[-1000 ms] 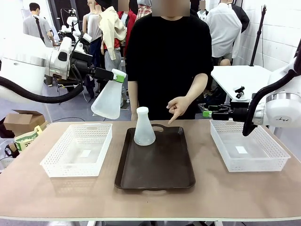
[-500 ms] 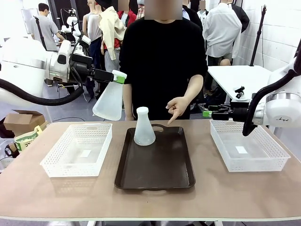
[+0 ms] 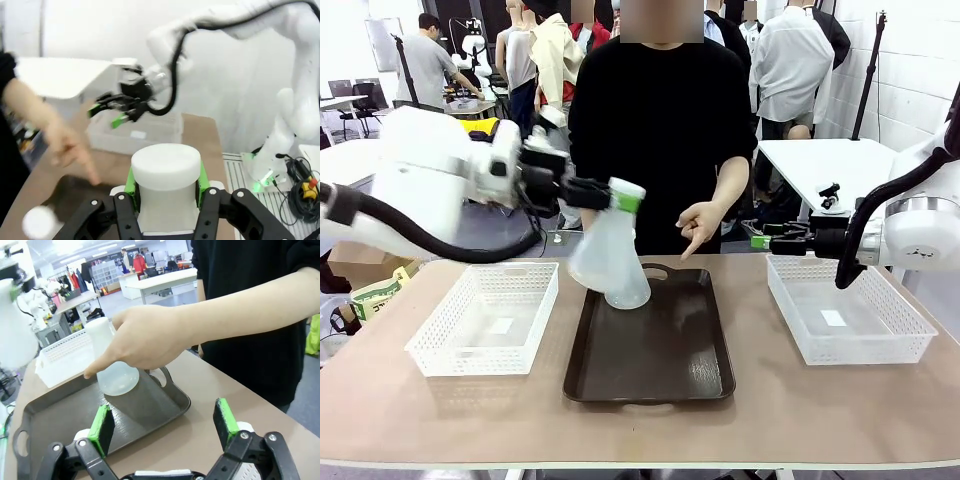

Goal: Prepare the laboratory tools.
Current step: Place the picked Big flask upright in the Handle tray as directed by the person.

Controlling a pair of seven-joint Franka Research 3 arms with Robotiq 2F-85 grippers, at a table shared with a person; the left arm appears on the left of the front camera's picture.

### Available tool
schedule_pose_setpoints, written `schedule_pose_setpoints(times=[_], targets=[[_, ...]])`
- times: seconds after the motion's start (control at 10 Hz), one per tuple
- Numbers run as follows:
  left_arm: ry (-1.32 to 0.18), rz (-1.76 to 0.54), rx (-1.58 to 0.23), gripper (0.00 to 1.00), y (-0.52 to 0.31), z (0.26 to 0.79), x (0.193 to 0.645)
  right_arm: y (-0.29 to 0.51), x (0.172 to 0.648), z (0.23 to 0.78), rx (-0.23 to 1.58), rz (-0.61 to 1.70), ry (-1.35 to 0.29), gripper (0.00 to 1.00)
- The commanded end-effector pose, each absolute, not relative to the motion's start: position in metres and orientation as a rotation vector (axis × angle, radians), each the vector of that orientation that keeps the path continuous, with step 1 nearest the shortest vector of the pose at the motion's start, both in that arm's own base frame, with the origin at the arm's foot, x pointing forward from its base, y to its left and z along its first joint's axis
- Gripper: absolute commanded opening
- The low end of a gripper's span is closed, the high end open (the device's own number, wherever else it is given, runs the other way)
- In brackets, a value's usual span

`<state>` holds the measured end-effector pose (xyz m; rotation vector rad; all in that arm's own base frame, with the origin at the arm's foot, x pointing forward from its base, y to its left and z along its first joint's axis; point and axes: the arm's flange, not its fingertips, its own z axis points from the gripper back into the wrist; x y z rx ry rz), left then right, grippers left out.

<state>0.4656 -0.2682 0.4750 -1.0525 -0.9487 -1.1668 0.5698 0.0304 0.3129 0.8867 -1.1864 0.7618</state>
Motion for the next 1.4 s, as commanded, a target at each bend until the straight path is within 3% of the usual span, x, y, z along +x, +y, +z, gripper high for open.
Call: schedule_pose_setpoints(times=[0.0,0.3,0.7,1.3], targets=[[-1.054,-1.299,-1.100,0.00,-0.290,0.445,0.457,0.031,0.569,0.313,0.885,0.775,-1.177,1.00],[-1.168,-1.345,-1.100,0.00,-0.316,0.403,0.464,0.031,0.569,0.313,0.885,0.775,-1.177,1.00],[-1.167,-1.256,-1.203,0.00,-0.329,0.364,0.478,0.031,0.569,0.313,0.885,0.775,-1.177,1.00],[-1.072,-1.238,-1.176,0.00,-0.339,0.327,0.494,0.031,0.569,0.313,0.885,0.775,-1.177,1.00]])
